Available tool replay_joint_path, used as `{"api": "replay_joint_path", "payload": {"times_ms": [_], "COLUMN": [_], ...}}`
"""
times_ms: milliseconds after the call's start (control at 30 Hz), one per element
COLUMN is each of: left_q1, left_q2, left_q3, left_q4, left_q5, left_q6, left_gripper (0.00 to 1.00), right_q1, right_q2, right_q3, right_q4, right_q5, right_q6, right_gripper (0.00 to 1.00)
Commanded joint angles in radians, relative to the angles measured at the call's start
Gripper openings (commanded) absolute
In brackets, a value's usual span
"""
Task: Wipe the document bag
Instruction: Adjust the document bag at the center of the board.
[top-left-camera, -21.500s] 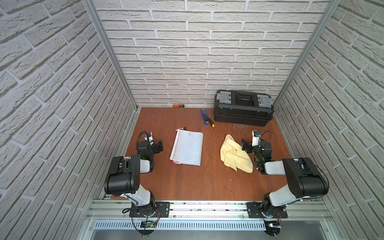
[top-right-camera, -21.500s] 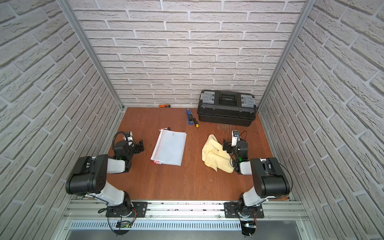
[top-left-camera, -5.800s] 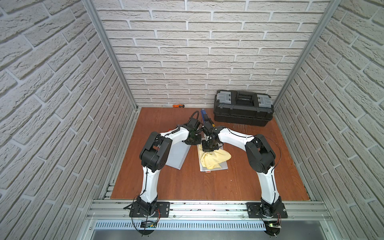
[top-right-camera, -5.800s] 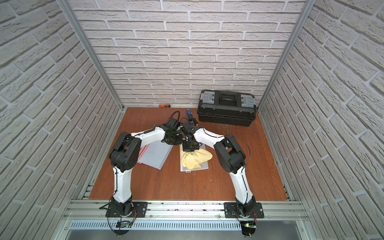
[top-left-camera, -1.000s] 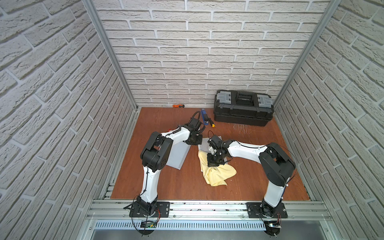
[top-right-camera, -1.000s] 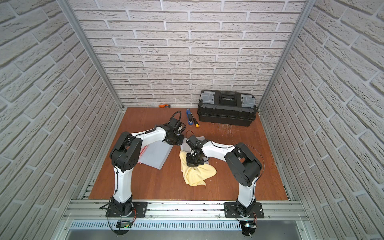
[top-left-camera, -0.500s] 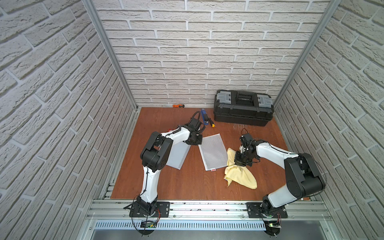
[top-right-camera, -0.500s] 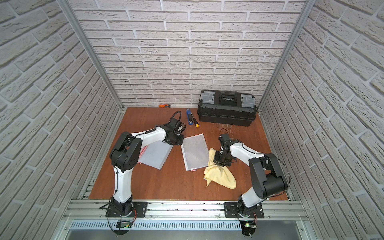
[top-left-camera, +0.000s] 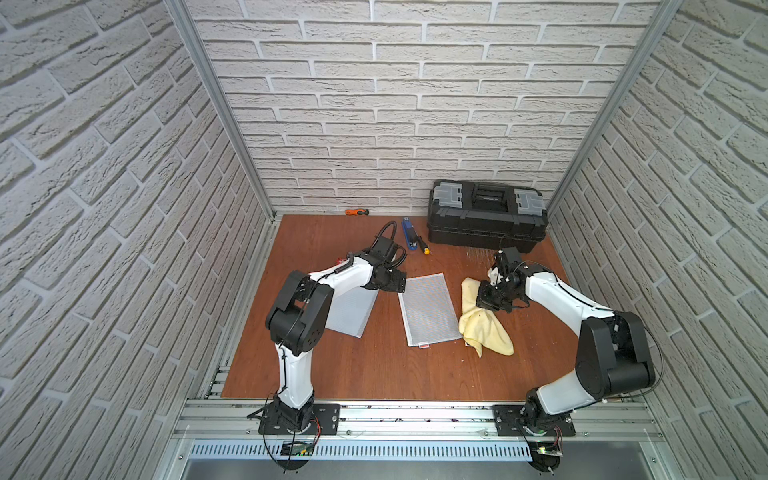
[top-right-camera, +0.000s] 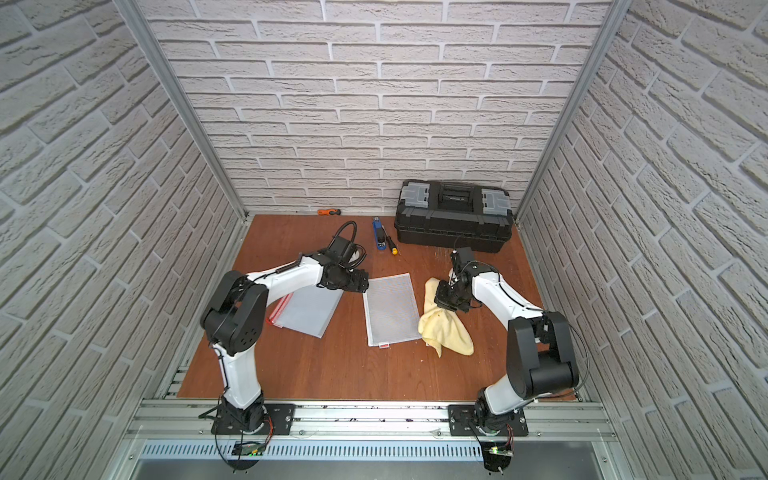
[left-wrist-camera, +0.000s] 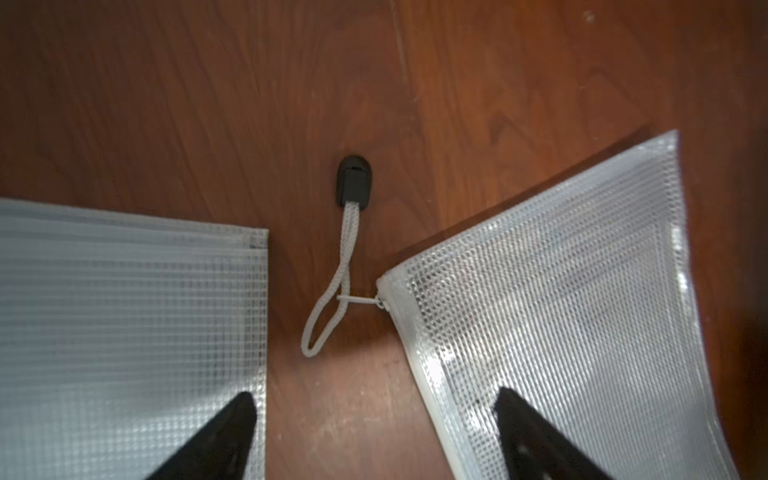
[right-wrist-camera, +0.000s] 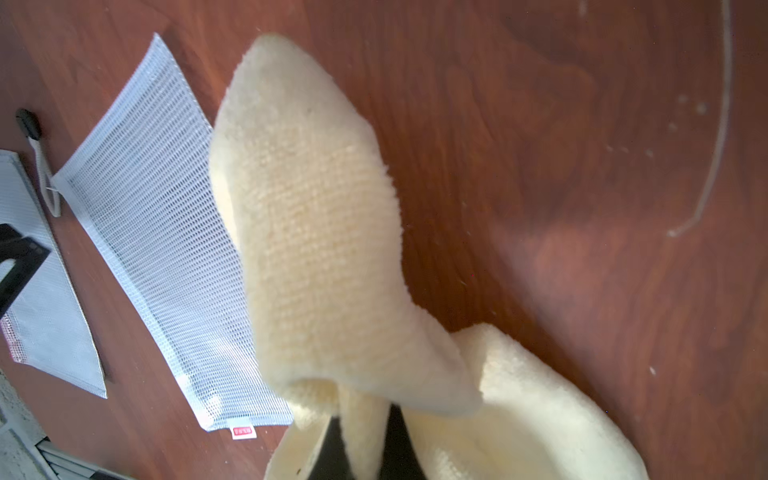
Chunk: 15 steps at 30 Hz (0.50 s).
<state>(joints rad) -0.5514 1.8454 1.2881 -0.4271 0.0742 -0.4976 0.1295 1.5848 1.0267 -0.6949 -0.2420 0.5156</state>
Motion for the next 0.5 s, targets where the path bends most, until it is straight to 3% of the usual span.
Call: {"api": "replay_joint_path", "payload": {"times_ms": [0, 133, 300, 467], "left_q1": [-0.001, -0.027, -0.128, -0.158], "left_q2": [-0.154, -0.25, -0.266, -0.242], "left_q3": [-0.085, -0.217, -0.302, -0.475], "left_q4": [0.08, 0.167, 0.169, 0.414], "left_q5": [0.077, 0.193, 0.161, 0.231], "left_q6": [-0.028, -0.115, -0.174, -0.329], "left_gripper": [0.98, 0.93, 0.89, 0.82], "right_q1": [0.022, 0.032, 0.076, 0.091], "right_q2": [0.076, 0.159, 0.224, 0.256], "right_q3": [-0.004, 0.005, 0.042, 0.058], "right_q4": [0.022, 0.056, 0.054, 0.056], "right_q5": [-0.006, -0.012, 0.011, 0.001], "right_q6": [-0.028, -0.035, -0.045, -0.047], "right_gripper": [0.03, 0.03, 0.03, 0.03]}}
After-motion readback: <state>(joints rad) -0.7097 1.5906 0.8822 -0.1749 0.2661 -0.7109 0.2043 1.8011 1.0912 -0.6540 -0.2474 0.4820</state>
